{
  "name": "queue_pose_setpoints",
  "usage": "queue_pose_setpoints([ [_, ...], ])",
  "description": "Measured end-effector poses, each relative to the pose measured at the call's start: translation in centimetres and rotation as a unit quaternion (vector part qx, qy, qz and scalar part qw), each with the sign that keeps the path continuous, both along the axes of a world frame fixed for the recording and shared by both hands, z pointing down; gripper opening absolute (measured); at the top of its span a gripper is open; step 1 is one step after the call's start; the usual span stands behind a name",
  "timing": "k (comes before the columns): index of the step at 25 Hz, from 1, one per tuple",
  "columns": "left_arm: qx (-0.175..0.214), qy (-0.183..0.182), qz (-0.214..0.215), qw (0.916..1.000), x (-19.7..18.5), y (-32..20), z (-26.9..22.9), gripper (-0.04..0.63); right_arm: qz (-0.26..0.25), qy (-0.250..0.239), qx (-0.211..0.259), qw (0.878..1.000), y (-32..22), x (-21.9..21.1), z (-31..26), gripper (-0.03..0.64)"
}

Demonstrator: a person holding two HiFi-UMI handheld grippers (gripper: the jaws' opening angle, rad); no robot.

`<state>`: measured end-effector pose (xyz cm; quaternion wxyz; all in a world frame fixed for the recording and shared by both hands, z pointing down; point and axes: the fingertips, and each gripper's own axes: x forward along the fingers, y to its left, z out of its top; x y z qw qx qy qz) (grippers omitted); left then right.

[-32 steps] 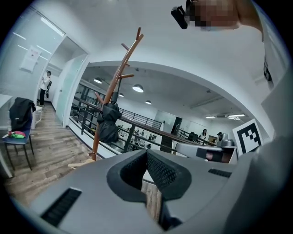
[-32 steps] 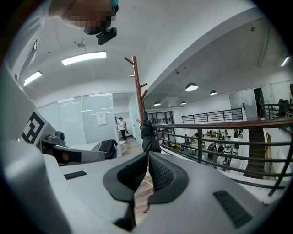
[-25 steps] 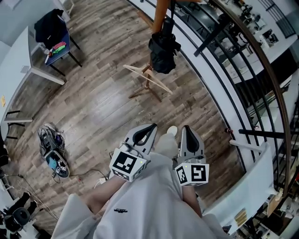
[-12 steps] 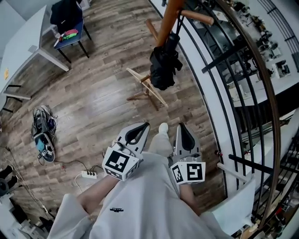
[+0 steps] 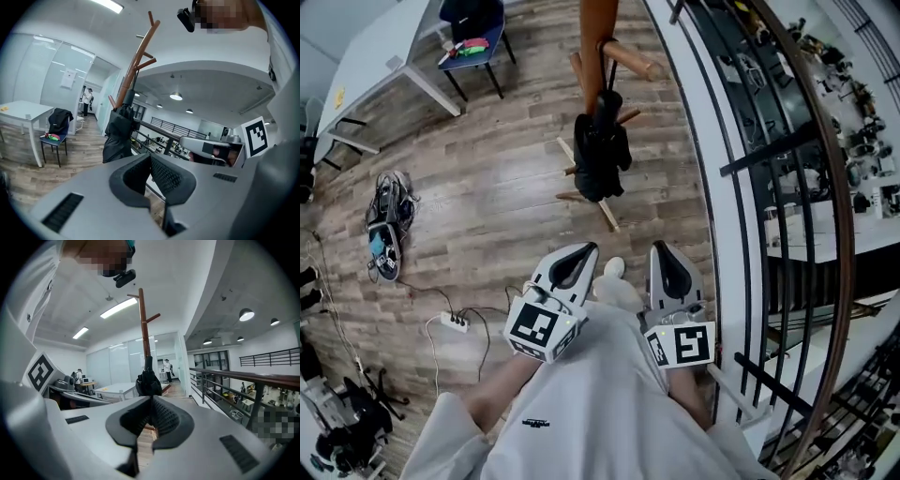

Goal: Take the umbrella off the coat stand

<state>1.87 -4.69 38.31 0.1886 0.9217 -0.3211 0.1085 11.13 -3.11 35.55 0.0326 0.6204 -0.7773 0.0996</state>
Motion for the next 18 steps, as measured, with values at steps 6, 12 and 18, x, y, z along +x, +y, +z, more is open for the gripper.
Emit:
queue_pose_setpoints([
  [6,0.006,-0.010,-0.067,0.9977,2.7,-1.1,0.1,0.020,-0.062,-0.011,-0.007,0.998,-1.4,3.2,1.3,0.035],
  [12,0.000,-0.009,-0.103,0.9947,3.5,-0.8,0.3,0.020,-0.101,-0.015,-0.004,0.995,-2.1,3.7,1.7,0.035],
  [18,-0.002,-0.021,-0.106,0.9941,3.7,-0.6,0.7,0.020,-0.137,-0.020,0.000,0.990,-1.0,2.4,1.6,0.037],
])
